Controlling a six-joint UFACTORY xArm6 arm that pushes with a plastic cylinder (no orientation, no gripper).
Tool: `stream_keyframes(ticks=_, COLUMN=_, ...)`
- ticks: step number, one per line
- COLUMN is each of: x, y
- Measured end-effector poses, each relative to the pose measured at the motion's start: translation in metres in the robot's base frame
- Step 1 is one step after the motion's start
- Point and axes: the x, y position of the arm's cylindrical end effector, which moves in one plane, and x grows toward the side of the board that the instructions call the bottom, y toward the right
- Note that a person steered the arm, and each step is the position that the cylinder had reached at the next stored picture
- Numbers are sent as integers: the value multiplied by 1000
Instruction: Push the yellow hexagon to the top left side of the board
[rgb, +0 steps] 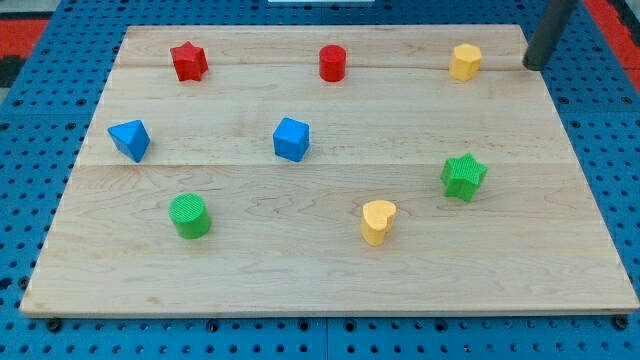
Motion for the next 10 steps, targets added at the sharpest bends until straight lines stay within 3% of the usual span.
stream_keyframes(ticks=2, x=-5, y=-173)
stream_keyframes(ticks=3, x=-16, y=-225)
stream_keyframes(ticks=4, x=-24, y=-232)
stream_keyframes(ticks=5, x=-59, y=-213)
stream_keyframes(ticks=6, x=-58, y=-240)
stream_keyframes(ticks=8, x=-38, y=-350)
stream_keyframes(ticks=9, x=2, y=-339)
stream_keyframes(ticks=10, x=18, y=-404)
